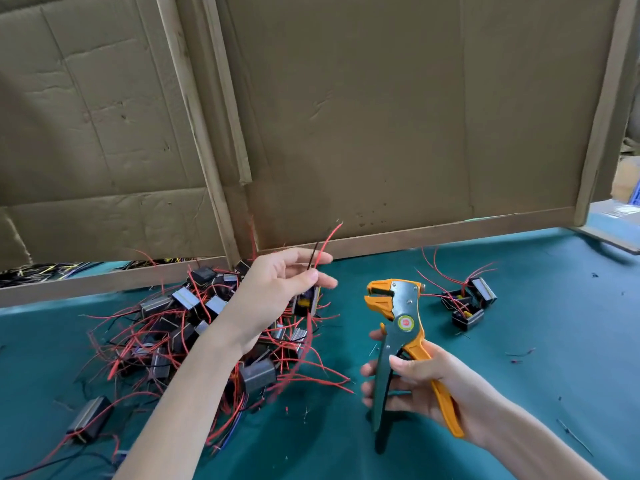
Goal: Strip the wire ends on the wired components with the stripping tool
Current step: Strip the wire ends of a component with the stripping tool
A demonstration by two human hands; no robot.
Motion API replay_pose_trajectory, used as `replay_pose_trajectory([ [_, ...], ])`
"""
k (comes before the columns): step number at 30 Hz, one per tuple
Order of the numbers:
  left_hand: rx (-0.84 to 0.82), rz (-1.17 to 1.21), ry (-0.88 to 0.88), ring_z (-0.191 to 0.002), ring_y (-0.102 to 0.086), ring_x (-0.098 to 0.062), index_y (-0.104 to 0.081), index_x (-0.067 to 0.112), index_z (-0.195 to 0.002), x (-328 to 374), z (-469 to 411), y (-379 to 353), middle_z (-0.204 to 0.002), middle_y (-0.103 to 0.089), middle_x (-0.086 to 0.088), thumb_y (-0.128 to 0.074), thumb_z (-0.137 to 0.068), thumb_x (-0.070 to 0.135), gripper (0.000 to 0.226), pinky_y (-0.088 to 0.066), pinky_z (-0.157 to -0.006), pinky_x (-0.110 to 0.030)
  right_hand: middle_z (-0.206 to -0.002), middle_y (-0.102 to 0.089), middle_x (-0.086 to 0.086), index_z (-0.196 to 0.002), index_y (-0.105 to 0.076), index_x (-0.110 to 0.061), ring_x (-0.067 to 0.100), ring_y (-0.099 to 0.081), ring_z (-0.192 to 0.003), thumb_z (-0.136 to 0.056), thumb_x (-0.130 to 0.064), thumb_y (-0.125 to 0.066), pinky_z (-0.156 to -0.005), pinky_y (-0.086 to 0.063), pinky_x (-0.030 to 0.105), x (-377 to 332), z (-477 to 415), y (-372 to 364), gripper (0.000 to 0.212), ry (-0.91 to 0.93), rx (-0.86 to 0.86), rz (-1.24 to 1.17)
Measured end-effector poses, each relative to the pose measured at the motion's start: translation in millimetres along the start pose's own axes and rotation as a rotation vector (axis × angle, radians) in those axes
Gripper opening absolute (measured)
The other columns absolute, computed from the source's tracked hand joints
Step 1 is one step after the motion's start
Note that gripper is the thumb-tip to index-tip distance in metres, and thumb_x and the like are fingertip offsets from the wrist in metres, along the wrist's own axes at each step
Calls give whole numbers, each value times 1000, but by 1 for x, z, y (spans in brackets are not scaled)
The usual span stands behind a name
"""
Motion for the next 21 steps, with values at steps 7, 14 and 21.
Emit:
replay_pose_trajectory([
  [7, 36, 50, -44, -85, -70, -13, -73, 13, -88, -9, 0, 2, -81, -75, -6, -59, -92, 13, 15, -47, -83, -19, -96, -63, 35, -128, -50, -2, 46, -66, -82, -75, 2, -64, -75, -55, 55, 0, 2, -4, 54, 1, 2, 77],
  [14, 50, 107, -43, -58, -59, -8, -74, 15, -88, -17, 3, 1, -79, -74, -3, -61, -89, 0, 20, -49, -63, -15, -95, -62, 35, -127, -52, -1, 46, -65, -82, -77, 2, -64, -76, -54, 55, 0, 5, -8, 51, 30, -62, 97],
  [21, 17, 85, -28, -58, -52, -2, -71, 19, -74, -20, 3, -8, -65, -65, 6, -68, -86, 11, 15, -42, -57, -11, -89, -62, 29, -119, -63, -9, 43, -64, -82, -76, -6, -76, -78, -53, 57, 0, 9, -13, 46, 101, -124, 135],
])
Point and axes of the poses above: each hand's wrist, its own z-axis away from the middle knuckle, its own y-axis out of the back of the hand, x = y × z, the point moved 1 cm from there along -z, towards the middle knuckle
